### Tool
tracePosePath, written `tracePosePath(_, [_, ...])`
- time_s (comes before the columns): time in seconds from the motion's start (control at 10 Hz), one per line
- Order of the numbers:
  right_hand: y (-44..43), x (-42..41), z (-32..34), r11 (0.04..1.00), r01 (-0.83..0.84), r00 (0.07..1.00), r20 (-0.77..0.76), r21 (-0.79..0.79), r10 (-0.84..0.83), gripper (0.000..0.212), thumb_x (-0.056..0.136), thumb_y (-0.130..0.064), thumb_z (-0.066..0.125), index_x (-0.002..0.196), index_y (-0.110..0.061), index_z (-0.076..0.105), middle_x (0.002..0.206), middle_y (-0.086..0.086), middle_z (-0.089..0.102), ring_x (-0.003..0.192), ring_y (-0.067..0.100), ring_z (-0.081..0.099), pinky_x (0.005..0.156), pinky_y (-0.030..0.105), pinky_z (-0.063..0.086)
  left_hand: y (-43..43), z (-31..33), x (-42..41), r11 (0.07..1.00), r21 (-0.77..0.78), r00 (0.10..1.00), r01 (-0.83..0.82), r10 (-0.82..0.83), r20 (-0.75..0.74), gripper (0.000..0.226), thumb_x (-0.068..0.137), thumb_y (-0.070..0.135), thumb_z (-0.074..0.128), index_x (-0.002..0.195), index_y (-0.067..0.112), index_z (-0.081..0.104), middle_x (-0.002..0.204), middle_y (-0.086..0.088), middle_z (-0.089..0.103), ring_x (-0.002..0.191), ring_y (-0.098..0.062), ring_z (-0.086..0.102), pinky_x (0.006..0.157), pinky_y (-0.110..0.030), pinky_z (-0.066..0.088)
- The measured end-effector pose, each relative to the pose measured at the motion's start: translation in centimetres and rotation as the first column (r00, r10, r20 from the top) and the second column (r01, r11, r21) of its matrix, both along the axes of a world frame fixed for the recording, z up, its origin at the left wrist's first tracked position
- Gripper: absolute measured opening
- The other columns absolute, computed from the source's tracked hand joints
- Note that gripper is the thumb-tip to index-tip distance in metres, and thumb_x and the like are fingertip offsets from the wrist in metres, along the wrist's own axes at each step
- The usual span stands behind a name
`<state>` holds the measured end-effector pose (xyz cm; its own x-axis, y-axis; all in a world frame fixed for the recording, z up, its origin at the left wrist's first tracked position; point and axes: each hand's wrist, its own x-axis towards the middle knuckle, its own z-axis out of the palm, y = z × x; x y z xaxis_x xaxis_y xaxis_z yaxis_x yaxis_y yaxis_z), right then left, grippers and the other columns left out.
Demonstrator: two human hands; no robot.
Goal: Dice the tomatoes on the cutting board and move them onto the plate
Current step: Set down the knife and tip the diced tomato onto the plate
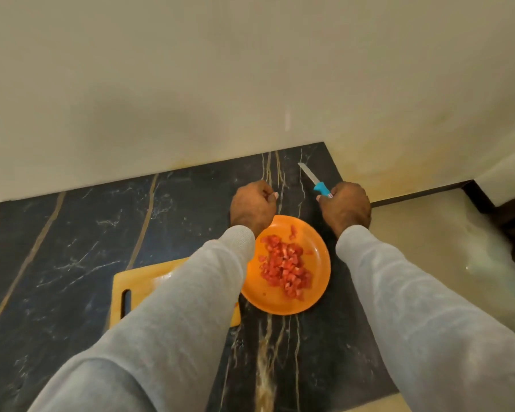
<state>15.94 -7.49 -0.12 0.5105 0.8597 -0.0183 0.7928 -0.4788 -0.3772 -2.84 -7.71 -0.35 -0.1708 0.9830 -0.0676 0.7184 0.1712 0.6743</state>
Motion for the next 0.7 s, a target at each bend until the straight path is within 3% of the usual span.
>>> tracePosePath(0.3, [2.8, 1.0, -3.3, 0.997, -0.026, 1.000, -0.010, -0.071, 0.025, 0.045, 0.082, -0.055, 0.077, 0.105, -0.017, 0.072, 0.094, 0.006, 0.071, 0.080, 0.024, 0.070, 0.070, 0.036, 0.061, 3.9, -2.1, 3.0, 1.000, -0.004, 0.998, 0.013, -0.013, -0.060, 0.017, 0.097, 0.041, 0.068, 0.101, 0.027, 0.076, 0.096, 0.003, 0.076, 0.087, -0.020, 0.069, 0.084, -0.041, 0.063])
tracePosePath(0.5, [2.7, 0.8, -3.2, 0.996, -0.039, 0.999, 0.034, -0.081, 0.042, 0.054, 0.080, -0.063, 0.074, 0.106, -0.017, 0.071, 0.096, 0.005, 0.069, 0.081, 0.024, 0.068, 0.072, 0.038, 0.061, 3.6, -1.8, 2.6, 1.000, 0.006, 0.999, 0.009, -0.009, -0.048, 0.016, 0.098, 0.042, 0.068, 0.099, 0.027, 0.075, 0.093, 0.004, 0.074, 0.084, -0.017, 0.068, 0.082, -0.040, 0.063])
tracePosePath(0.7, [0.0, -2.2, -0.3, 0.972, -0.202, 0.976, 0.109, 0.121, 0.189, 0.054, 0.088, -0.066, 0.058, 0.111, -0.018, 0.068, 0.107, 0.006, 0.066, 0.096, 0.028, 0.063, 0.080, 0.047, 0.057, 0.6, 1.3, -1.2, 0.999, 0.044, 0.999, -0.008, 0.009, -0.038, 0.016, 0.098, 0.043, 0.066, 0.093, 0.029, 0.071, 0.085, 0.007, 0.071, 0.077, -0.015, 0.066, 0.074, -0.037, 0.061])
